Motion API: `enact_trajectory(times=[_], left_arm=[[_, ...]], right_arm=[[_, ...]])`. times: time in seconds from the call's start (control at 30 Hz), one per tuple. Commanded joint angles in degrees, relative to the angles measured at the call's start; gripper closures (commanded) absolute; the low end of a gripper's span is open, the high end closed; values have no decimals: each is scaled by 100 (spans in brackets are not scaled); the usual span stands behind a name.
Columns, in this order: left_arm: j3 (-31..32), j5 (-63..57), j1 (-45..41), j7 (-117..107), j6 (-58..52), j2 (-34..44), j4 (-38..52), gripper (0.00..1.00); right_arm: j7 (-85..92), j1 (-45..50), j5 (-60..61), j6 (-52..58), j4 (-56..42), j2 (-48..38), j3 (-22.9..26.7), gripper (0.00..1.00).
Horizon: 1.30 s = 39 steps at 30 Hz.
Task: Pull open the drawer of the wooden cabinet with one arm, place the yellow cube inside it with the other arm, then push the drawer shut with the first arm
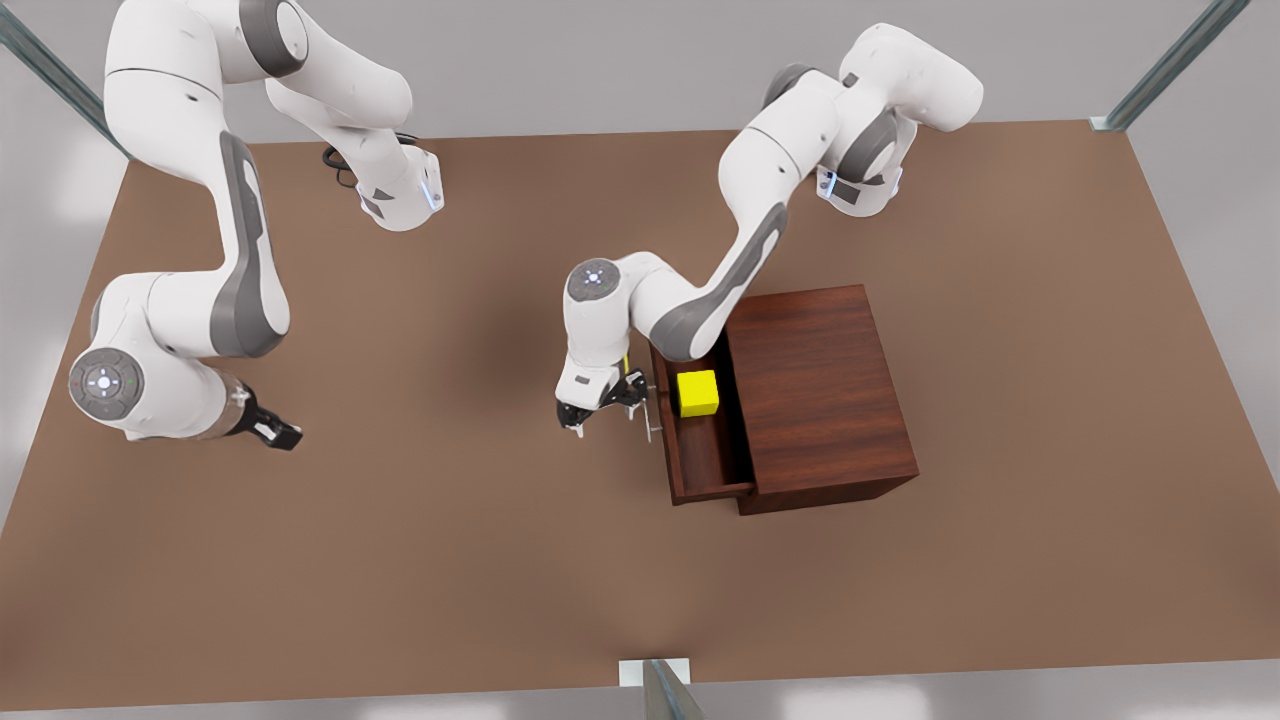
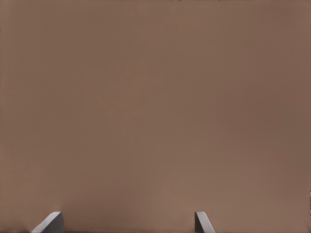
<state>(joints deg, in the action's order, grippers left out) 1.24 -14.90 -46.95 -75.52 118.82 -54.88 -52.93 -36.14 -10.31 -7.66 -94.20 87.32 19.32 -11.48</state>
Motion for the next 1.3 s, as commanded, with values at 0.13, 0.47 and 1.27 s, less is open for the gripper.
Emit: enact_trajectory(times=[0.13, 0.47, 1.27], left_arm=[[-1, -22, -25, -692, 28, -14, -148, 0], [-18, -312, -25, -270, -52, 39, -456, 0], [-44, -294, 195, 1136, -640, 312, -781, 0]], right_arm=[[2630, 29, -7, 209, -13, -7, -29, 0], [2621, 20, 19, 227, -13, 2, -29, 0], [2639, 3, 10, 236, -13, 2, -12, 0]])
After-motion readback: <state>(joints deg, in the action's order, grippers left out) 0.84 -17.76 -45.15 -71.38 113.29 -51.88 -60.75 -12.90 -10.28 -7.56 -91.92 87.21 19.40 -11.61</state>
